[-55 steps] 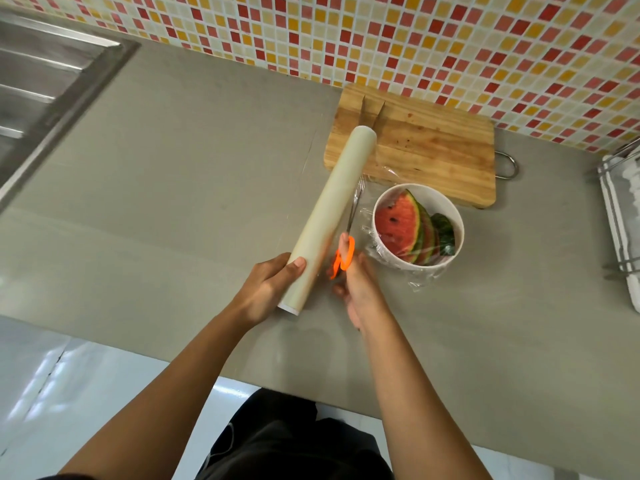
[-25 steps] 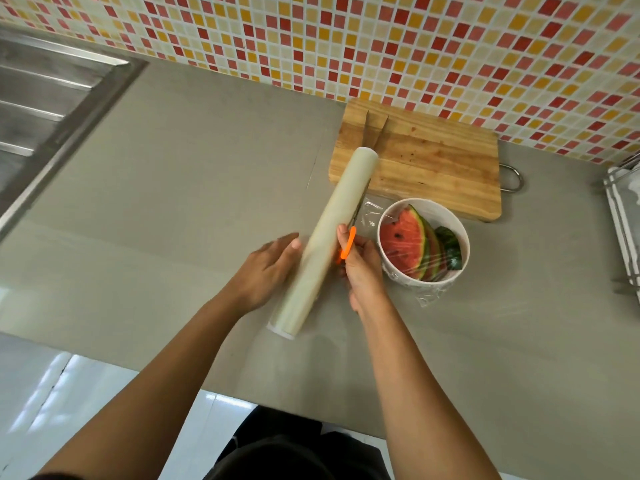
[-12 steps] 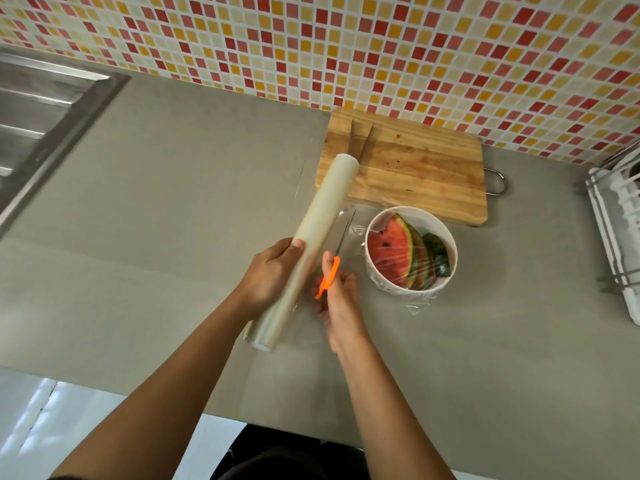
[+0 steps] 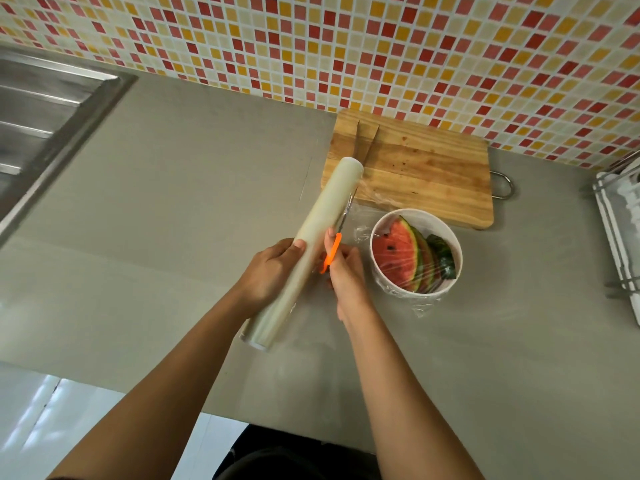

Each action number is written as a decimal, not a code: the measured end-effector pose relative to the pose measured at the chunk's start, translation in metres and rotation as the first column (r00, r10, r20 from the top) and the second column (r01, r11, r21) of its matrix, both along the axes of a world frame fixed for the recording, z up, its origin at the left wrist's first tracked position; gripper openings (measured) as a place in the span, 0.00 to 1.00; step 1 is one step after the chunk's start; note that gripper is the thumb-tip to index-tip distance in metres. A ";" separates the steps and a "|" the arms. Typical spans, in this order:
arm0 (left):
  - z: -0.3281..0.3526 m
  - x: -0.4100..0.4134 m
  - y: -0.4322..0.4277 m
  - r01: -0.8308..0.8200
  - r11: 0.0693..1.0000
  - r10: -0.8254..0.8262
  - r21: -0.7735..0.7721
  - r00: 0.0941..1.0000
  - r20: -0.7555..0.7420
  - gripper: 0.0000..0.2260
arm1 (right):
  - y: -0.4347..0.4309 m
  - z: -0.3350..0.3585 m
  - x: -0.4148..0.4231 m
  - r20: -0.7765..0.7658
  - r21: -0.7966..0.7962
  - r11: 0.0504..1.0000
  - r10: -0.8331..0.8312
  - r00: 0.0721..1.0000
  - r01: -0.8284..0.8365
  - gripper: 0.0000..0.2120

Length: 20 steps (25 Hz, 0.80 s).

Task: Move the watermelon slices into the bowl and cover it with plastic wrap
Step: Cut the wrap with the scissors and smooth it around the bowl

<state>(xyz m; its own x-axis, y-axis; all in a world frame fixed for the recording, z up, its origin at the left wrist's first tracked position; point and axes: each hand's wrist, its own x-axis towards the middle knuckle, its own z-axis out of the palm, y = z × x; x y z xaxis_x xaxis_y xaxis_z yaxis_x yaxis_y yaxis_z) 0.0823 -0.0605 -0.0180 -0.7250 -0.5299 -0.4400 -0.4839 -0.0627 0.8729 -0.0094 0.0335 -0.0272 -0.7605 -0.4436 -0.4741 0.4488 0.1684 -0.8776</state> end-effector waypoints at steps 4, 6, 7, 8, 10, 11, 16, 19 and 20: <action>-0.003 0.006 -0.004 -0.008 1.000 0.008 -0.022 1.000 0.005 0.15 | -0.003 -0.007 0.000 -0.042 -0.080 0.996 -0.032 0.999 0.029 0.16; -0.005 0.010 -0.006 0.006 0.999 -0.005 -0.049 1.000 0.011 0.15 | -0.008 -0.005 -0.004 -0.056 -0.063 0.998 -0.013 0.998 0.010 0.18; -0.006 0.012 -0.008 0.015 0.997 -0.013 -0.076 1.000 0.020 0.15 | -0.010 -0.004 -0.005 -0.066 -0.046 0.999 -0.007 0.998 0.003 0.19; -0.007 0.015 -0.009 0.021 0.995 -0.018 -0.100 0.999 0.028 0.16 | -0.013 -0.004 -0.006 -0.072 -0.040 0.999 -0.015 0.997 0.012 0.20; -0.008 0.019 -0.013 0.021 0.993 -0.016 -0.119 0.999 0.042 0.16 | -0.017 -0.003 -0.007 -0.065 -0.061 0.997 -0.057 0.996 0.053 0.18; -0.008 0.021 -0.015 0.021 0.993 -0.015 -0.120 0.999 0.048 0.16 | -0.019 -0.002 -0.008 -0.057 -0.065 0.996 -0.063 0.996 0.059 0.18; -0.010 0.031 -0.025 0.025 0.992 -0.018 -0.124 0.998 0.060 0.14 | -0.028 0.001 -0.014 -0.043 -0.013 1.000 0.016 0.999 -0.016 0.19; -0.011 0.036 -0.031 0.043 0.989 -0.032 -0.140 0.996 0.079 0.14 | -0.033 0.001 -0.014 -0.041 -0.033 0.999 -0.041 0.998 0.039 0.19; -0.011 0.038 -0.033 0.045 0.989 -0.033 -0.141 0.996 0.083 0.14 | -0.035 0.001 -0.013 -0.036 -0.028 0.999 -0.042 0.999 0.041 0.18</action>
<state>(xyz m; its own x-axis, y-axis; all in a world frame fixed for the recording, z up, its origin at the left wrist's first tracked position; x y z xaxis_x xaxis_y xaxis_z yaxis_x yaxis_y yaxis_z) 0.1199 -0.0934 -0.0288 -0.7119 -0.5632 -0.4195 -0.5521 0.0798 0.8300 -0.0227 -0.0011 -0.0263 -0.7948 -0.4240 -0.4342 0.4228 0.1264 -0.8973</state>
